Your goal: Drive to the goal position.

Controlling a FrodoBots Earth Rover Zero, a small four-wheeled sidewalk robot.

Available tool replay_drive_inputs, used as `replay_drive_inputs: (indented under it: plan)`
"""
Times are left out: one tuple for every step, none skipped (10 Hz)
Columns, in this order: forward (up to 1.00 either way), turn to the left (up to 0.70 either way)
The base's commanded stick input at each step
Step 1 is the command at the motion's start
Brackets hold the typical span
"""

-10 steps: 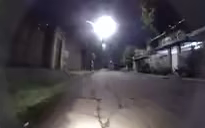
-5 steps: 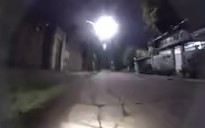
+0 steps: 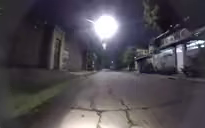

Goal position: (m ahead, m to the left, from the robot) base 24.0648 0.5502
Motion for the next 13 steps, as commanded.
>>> replay_drive_inputs:
  plan:
    - [0.50,0.00]
    - [0.50,0.00]
    - [0.50,0.00]
    - [0.50,0.00]
    - [0.50,0.00]
    - [0.50,0.00]
    - [0.50,0.00]
    - [0.50,0.00]
    - [0.50,0.00]
    - [0.50,0.00]
    - [0.50,0.00]
    - [0.50,0.00]
    - [0.50,0.00]
